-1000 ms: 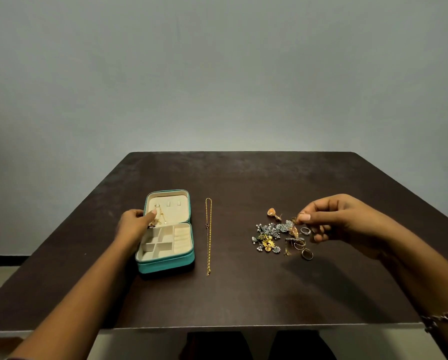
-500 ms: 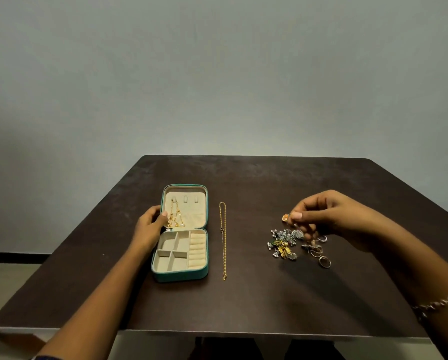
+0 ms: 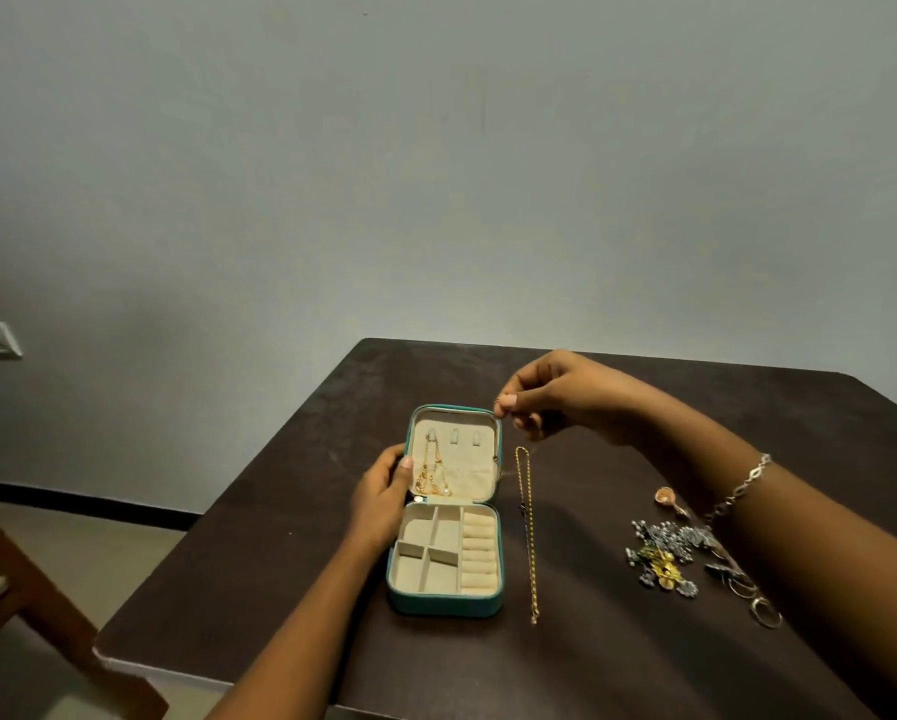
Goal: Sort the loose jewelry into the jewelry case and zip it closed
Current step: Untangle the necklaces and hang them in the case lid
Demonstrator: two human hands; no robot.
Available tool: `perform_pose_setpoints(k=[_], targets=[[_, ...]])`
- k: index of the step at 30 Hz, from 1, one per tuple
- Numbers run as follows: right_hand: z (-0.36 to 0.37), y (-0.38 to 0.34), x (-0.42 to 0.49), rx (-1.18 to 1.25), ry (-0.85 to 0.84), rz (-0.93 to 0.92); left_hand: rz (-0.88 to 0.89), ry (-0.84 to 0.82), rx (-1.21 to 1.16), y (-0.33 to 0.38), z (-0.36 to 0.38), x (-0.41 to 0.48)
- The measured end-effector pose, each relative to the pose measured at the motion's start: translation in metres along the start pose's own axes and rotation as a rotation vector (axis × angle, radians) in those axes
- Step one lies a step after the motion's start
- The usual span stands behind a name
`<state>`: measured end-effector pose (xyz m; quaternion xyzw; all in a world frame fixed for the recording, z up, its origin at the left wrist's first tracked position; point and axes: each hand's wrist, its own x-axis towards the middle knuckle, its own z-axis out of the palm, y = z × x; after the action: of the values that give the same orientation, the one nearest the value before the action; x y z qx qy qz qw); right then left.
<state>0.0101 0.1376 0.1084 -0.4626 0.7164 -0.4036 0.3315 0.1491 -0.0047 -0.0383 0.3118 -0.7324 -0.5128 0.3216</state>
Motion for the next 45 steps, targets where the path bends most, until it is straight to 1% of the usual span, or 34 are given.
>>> perform_pose_setpoints(k=[11,13,15,17,20,22,25,27,30,34,39,41,45], targets=[[0.028,0.008,0.044,-0.135,-0.094,0.027,0.024,0.002,-0.029,-0.005,0.003,0.0],[0.031,0.011,0.049,-0.169,-0.085,0.019,0.032,0.001,-0.03,-0.005,0.005,0.001],[0.034,0.013,0.056,-0.213,-0.036,-0.003,0.035,0.0,-0.031,-0.005,0.005,0.001],[0.037,0.016,0.061,-0.336,0.039,-0.043,0.04,0.003,-0.025,-0.006,0.006,0.001],[0.042,0.021,0.063,-0.666,0.142,-0.169,0.048,0.008,-0.013,-0.007,0.006,0.001],[0.045,0.026,0.063,-0.837,0.204,-0.26,0.053,0.013,0.003,-0.008,0.006,0.001],[0.048,0.036,0.063,-1.039,0.278,-0.386,0.057,0.013,0.018,-0.007,0.006,0.002],[0.05,0.043,0.062,-1.128,0.304,-0.462,0.064,0.015,0.023,-0.008,0.006,0.002],[0.053,0.053,0.063,-1.188,0.334,-0.564,0.075,0.017,0.037,-0.008,0.005,0.002],[0.054,0.058,0.067,-1.226,0.45,-0.636,0.075,0.015,0.035,-0.008,0.005,0.002],[0.058,0.06,0.07,-1.291,0.526,-0.711,0.08,0.019,0.04,-0.008,0.005,0.003],[0.058,0.063,0.072,-1.294,0.551,-0.719,0.084,0.019,0.037,-0.008,0.005,0.002],[0.057,0.064,0.075,-1.214,0.605,-0.663,0.083,0.014,0.01,-0.007,0.005,0.001]])
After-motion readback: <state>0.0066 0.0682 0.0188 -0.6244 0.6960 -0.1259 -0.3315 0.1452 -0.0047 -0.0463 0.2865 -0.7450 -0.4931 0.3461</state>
